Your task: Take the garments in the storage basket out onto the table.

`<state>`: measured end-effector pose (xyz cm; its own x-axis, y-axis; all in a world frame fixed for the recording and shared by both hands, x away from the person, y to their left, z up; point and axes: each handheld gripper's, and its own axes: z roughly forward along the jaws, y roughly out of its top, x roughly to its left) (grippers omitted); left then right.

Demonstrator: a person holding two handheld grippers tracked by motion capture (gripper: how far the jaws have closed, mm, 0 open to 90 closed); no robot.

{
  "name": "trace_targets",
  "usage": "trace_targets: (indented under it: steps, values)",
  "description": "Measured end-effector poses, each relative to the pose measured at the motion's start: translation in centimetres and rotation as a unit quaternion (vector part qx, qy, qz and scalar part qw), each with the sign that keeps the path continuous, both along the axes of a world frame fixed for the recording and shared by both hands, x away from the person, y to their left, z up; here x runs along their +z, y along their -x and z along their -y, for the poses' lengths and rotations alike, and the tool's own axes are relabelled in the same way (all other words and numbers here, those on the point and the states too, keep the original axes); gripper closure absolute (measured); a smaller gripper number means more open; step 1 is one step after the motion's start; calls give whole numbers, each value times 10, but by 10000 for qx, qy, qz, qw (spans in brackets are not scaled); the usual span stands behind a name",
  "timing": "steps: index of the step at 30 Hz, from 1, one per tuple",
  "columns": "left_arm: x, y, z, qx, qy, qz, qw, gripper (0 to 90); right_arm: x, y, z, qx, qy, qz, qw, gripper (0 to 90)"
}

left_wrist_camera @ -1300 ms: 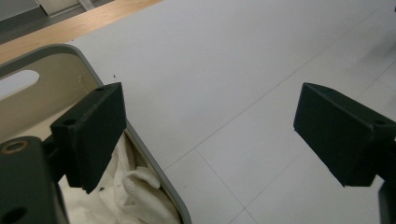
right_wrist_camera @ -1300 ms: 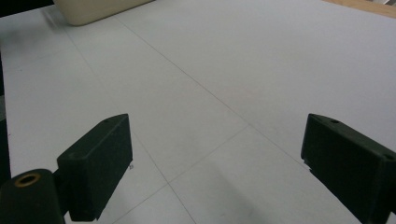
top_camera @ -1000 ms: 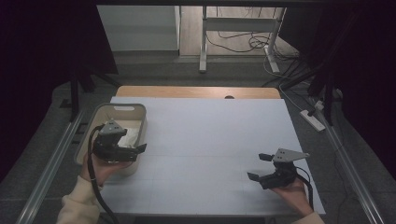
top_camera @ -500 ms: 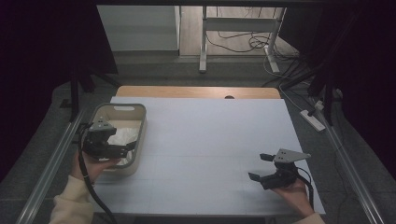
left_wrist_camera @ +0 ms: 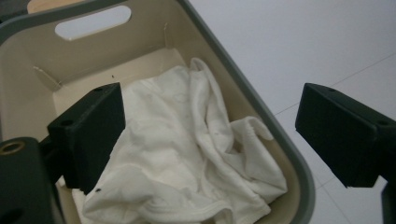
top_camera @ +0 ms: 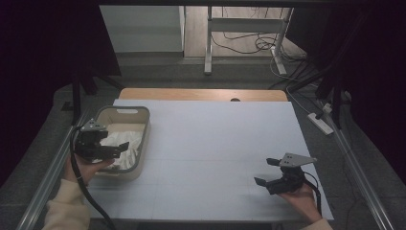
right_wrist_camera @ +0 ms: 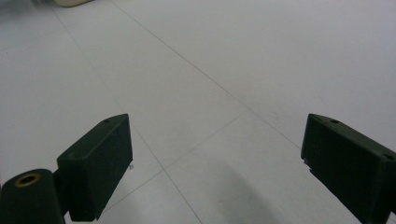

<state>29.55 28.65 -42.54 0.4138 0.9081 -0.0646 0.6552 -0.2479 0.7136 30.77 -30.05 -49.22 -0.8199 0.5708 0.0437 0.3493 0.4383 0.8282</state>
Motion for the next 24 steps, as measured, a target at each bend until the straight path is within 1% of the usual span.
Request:
trace_targets:
  steps: [4, 7, 8, 9, 12, 14, 15, 16, 18, 20, 22, 24]
  values:
    - [-2, -4, -4, 50, -59, -76, 9999, 91, 0, 0, 0, 0, 4, -9, 10000, 88]
    - [-4, -12, -9, 133, -37, -171, 9998, 91, 0, -1, 1, -2, -57, -36, 10000, 88]
    - [-4, -12, -9, 133, -37, -171, 9998, 91, 0, -1, 2, -4, -62, -35, 10000, 88]
    - [-4, -17, -11, 168, -46, -202, 9996, 91, 0, -1, 2, -7, -67, -32, 10000, 88]
    - [-2, -24, -13, 202, -51, -202, 9996, 91, 0, -1, 1, -8, -66, -23, 10000, 88]
    - [-2, -25, -13, 202, -43, -206, 9996, 92, 0, -1, 1, -7, -60, -21, 10000, 88]
    - [-3, -28, -12, 177, -51, -255, 9995, 92, -1, -1, 1, -2, -49, -23, 10000, 88]
    - [-3, -28, -12, 177, -51, -255, 9995, 92, -1, -1, 1, -2, -49, -23, 10000, 88]
    - [-7, -34, -11, 126, -105, -356, 9992, 90, -1, -1, 1, -7, -48, -26, 10000, 88]
    - [-9, -39, -11, 146, -198, -378, 9990, 90, -1, -2, 1, -9, -40, -38, 10000, 88]
    - [-11, -46, -12, 176, -190, -407, 9988, 90, -2, -2, 0, -26, -10, -38, 10000, 88]
    - [-14, -53, -12, 183, -175, -482, 9985, 90, -2, -1, 0, -38, -13, -36, 10000, 88]
